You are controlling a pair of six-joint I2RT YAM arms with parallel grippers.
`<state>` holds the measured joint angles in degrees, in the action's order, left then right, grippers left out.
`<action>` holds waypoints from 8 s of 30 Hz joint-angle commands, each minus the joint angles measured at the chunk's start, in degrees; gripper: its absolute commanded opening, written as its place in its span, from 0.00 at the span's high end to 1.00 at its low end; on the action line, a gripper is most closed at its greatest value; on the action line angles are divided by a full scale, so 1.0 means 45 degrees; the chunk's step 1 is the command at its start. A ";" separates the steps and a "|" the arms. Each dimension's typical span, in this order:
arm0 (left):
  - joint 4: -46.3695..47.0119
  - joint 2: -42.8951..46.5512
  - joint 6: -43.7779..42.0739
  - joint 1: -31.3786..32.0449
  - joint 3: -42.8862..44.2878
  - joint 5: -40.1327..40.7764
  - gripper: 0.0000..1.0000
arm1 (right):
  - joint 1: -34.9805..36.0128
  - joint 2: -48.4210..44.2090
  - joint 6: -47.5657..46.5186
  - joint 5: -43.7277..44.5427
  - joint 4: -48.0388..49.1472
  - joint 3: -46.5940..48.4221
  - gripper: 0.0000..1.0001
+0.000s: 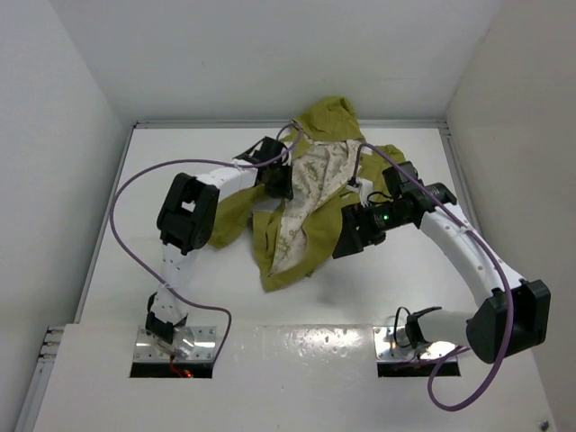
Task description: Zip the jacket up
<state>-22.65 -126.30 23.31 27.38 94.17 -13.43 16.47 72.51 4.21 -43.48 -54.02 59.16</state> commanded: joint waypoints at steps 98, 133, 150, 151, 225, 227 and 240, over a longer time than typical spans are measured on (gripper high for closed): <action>-0.1274 1.6368 -0.0727 -0.4580 -1.0458 -0.1897 0.18 | 0.6731 0.9747 0.8244 -0.0160 1.2707 0.0370 0.94; 0.6517 1.6250 0.6986 -0.4853 -1.5146 -0.7933 0.45 | 0.4172 0.7851 1.4983 -0.2543 2.1105 -0.0333 1.00; 0.7692 1.5878 0.7204 -0.4345 -1.5263 -0.7406 0.82 | 0.4602 0.8028 1.5686 -0.2641 2.1867 -0.0392 1.00; 0.7691 1.5879 0.7203 -0.4345 -1.5379 -0.7406 0.86 | 0.4621 0.8047 1.5705 -0.2641 2.1906 -0.0411 1.00; 0.7730 1.6543 0.7398 -0.4814 -1.5731 -0.8031 1.00 | 0.5070 0.8222 1.8596 -0.3364 2.5286 -0.1153 0.74; 0.7730 1.6543 0.7398 -0.4814 -1.5731 -0.8031 1.00 | 0.5129 0.8203 1.8596 -0.3442 2.5363 -0.1173 0.76; 0.7476 1.6543 0.6991 -0.4931 -1.5323 -0.7797 1.00 | 0.5071 0.7988 1.8499 -0.3696 2.5169 -0.1388 1.00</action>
<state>10.92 -51.55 57.19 6.20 23.29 -51.66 37.69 110.15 87.22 -56.12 54.00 52.45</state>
